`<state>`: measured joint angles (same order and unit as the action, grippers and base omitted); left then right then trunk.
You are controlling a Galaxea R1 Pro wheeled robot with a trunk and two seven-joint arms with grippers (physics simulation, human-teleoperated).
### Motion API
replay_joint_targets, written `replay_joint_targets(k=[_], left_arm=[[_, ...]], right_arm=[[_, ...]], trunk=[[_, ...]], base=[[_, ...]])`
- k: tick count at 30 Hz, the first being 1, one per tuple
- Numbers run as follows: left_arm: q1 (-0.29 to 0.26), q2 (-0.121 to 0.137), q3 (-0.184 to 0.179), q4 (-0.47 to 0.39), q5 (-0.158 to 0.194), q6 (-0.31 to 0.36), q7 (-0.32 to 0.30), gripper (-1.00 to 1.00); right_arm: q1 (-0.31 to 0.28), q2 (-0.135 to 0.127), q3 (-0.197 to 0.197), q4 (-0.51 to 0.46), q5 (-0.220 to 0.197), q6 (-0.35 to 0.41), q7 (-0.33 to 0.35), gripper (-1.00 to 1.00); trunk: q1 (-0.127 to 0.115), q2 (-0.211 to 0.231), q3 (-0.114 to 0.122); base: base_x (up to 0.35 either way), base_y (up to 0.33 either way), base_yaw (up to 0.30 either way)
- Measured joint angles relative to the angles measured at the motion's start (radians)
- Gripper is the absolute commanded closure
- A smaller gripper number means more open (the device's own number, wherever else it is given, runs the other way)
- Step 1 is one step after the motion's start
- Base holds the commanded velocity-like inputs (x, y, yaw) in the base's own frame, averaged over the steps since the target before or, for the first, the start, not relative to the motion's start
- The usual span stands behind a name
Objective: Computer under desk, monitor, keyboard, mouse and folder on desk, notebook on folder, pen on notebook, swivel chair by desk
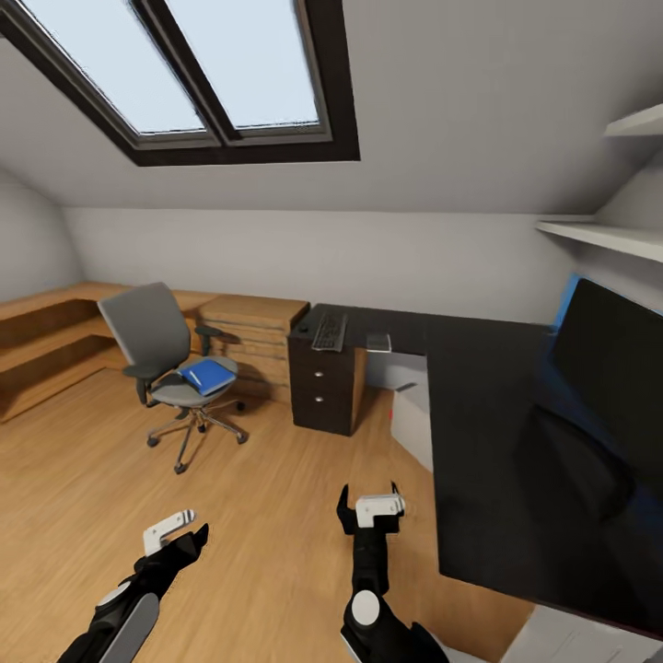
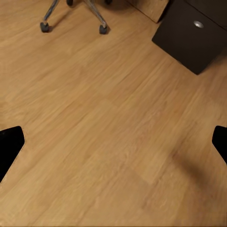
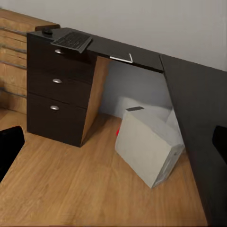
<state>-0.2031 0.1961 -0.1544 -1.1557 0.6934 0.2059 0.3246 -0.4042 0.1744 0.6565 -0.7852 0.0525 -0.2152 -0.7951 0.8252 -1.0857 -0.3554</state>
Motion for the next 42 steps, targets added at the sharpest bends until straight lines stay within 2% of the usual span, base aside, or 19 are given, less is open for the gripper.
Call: replay_joint_targets(k=[2, 9, 19, 21, 24, 27, 33, 36, 38, 40, 42], left_arm=[[0.0, -0.002, 0.0, 0.0, -0.001, 0.0, 0.0, -1.0], [0.0, -0.004, -0.001, 0.007, -0.001, 0.0, 0.0, -1.0], [0.0, -0.015, -0.003, 0.055, -0.002, 0.0, -0.003, -1.0], [-0.002, -0.02, -0.004, 0.098, -0.005, 0.0, -0.005, -1.0], [-0.005, -0.021, -0.004, 0.15, -0.029, -0.001, -0.007, -1.0], [-0.008, -0.022, -0.004, 0.162, -0.043, -0.002, -0.007, -1.0], [-0.009, -0.038, -0.004, 0.174, -0.054, 0.002, -0.008, -1.0], [-0.009, -0.047, -0.004, 0.179, -0.082, 0.002, -0.008, -1.0], [-0.009, -0.054, -0.004, 0.182, -0.121, 0.001, -0.008, -1.0], [-0.009, -0.061, -0.004, 0.184, -0.145, -0.001, -0.008, -1.0], [-0.009, -0.067, -0.003, 0.184, -0.158, -0.002, -0.008, -1.0]], right_arm=[[0.0, 0.0, 0.0, 0.003, 0.001, -0.001, 0.019, -1.0], [0.0, 0.0, -0.001, 0.002, 0.001, -0.016, 0.026, -1.0], [0.0, 0.0, 0.001, 0.006, -0.001, -0.084, 0.05, -1.0], [0.0, 0.0, -0.004, 0.01, -0.006, -0.089, 0.072, -1.0], [0.0, 0.0, -0.01, 0.011, -0.009, -0.09, 0.09, -1.0], [0.0, 0.0, -0.012, 0.012, -0.009, -0.096, 0.095, -1.0], [0.0, 0.0, -0.014, 0.04, -0.005, -0.19, 0.098, -1.0], [0.0, 0.0, -0.015, 0.057, -0.003, -0.222, 0.099, -1.0], [0.0, 0.0, -0.015, 0.064, -0.003, -0.237, 0.099, -1.0], [0.0, 0.0, -0.015, 0.067, -0.003, -0.243, 0.099, -1.0], [0.0, 0.0, -0.015, 0.069, -0.002, -0.247, 0.099, -1.0]], trunk=[[0.0, 0.0, 0.0], [0.0, 0.0, 0.0], [0.0, 0.0, 0.0], [0.0, 0.0, 0.0], [0.0, 0.0, 0.0], [0.0, 0.0, 0.0], [0.0, 0.0, 0.0], [0.0, 0.0, 0.0], [0.0, 0.0, 0.0], [0.0, 0.0, 0.0], [0.0, 0.0, 0.0]], base=[[0.298, 0.203, 0.186], [0.298, 0.207, 0.054], [0.298, 0.211, 0.004], [0.298, 0.212, 0.0], [0.298, 0.213, 0.0], [0.298, 0.214, 0.0], [0.298, 0.214, 0.0], [0.298, 0.214, 0.0], [0.298, 0.214, 0.0], [0.298, 0.214, 0.0], [0.298, 0.214, 0.0]])
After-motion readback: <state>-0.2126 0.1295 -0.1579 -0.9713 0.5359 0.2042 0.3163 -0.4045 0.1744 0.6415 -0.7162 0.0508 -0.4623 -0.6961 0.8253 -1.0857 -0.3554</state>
